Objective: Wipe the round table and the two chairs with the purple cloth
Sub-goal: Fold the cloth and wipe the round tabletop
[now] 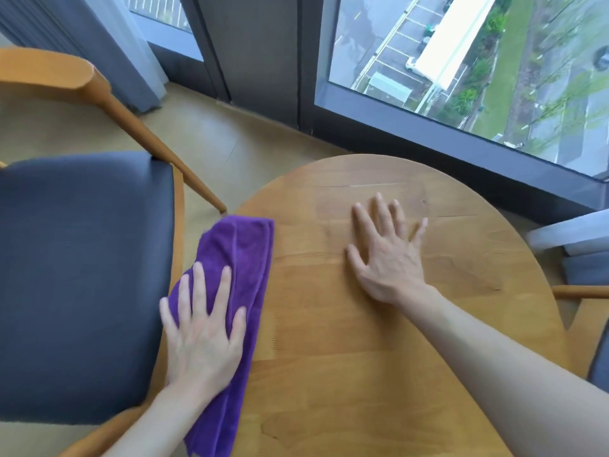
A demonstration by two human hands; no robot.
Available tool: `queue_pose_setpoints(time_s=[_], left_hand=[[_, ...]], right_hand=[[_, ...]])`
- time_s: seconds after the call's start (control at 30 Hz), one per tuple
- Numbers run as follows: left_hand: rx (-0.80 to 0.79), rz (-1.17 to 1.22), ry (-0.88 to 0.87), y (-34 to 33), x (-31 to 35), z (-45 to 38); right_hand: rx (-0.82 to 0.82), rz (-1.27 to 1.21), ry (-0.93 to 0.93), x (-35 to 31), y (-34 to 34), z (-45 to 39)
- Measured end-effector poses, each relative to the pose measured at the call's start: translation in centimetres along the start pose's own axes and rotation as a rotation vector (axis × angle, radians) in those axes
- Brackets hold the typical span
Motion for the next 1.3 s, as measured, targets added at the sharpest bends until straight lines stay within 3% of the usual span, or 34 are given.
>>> queue_pose_setpoints(time_s=[0.13,0.3,0.5,0.67,0.83,1.13,1.3], left_hand=[[-0.005,-0.096,-0.206,0.6,2.3,-2.6],[0.044,-0.123,-0.412,1.8,10.3,-12.7],[0.045,-0.069,-0.398,2.4,18.7,-19.7],[0.103,-0.075,-0.404,1.3,14.2,-11.2],[0.023,-0.132,-0.404,-0.7,10.7,-2.6],[0.076,-0.060,-0.382,2.6,21.5,-18.0],[0.098,0.007,-0.453,2.3,21.9,-17.1]], right_hand=[[0.025,0.024,0.003,0.6,-1.3,0.6],[0.079,0.027,-0.012,0.6,-1.6,0.4],[0.115,0.013,-0.025,0.6,-1.3,0.5],[0.095,-0.008,-0.021,0.3,-1.1,0.7],[0.101,-0.060,-0.014,0.4,-1.0,0.7],[0.162,-0.130,-0.032,0.4,-0.7,0.8],[0.193,-0.187,-0.051,0.4,-0.4,1.1]])
Point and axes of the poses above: each hand's wrist, its own z-axis away from the middle knuckle, its own y-axis out of the back of the hand, x = y × z, the point moved 6 cm from there along -z, towards the middle knuckle, and after that the axes turned 2 degrees about -z, right-handed, at the moved point
